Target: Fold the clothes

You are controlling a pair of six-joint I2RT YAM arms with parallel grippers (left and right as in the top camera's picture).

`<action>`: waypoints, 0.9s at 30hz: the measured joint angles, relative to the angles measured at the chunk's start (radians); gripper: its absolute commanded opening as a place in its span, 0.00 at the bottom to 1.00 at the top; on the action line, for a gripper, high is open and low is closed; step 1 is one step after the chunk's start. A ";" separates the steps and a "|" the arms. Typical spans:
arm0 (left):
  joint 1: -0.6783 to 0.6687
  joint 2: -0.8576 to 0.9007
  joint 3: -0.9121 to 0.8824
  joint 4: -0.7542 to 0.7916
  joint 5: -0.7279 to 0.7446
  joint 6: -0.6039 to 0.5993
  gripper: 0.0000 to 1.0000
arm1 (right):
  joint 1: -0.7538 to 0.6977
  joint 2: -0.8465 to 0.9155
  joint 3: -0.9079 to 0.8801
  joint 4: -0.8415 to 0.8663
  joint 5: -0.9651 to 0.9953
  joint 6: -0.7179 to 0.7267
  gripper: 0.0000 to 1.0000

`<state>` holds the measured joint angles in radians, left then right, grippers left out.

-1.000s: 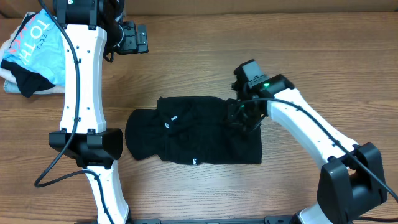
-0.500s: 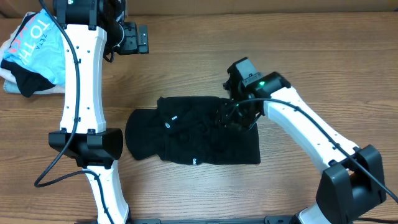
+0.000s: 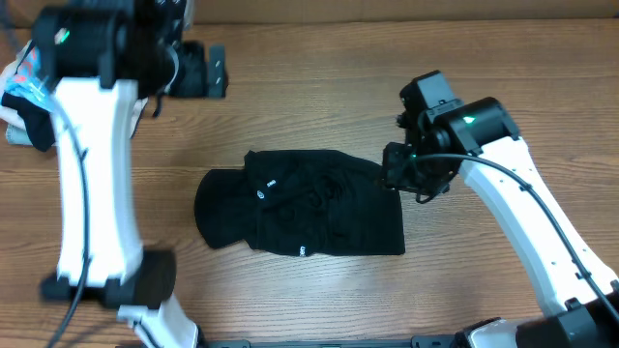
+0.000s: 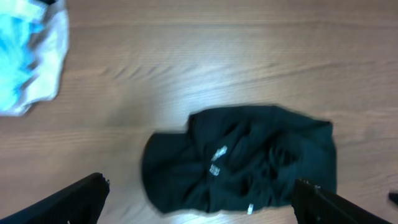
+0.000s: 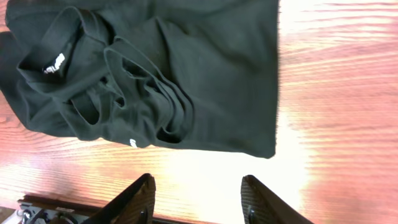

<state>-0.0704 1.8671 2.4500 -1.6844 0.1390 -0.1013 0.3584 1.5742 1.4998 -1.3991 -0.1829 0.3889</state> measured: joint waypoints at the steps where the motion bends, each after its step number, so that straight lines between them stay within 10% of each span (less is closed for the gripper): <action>1: 0.000 -0.050 -0.046 -0.002 -0.016 0.000 0.97 | -0.005 -0.005 0.000 -0.011 0.005 0.000 0.58; 8: 0.013 -0.266 -0.457 0.042 -0.090 -0.010 0.98 | -0.011 -0.006 0.000 -0.019 0.017 -0.033 0.95; 27: 0.101 -0.275 -1.262 0.567 -0.068 -0.053 0.92 | -0.011 -0.006 0.000 0.026 0.043 -0.075 0.98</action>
<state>0.0307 1.5925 1.1885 -1.1175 0.0711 -0.1543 0.3473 1.5681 1.4994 -1.3727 -0.1402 0.3138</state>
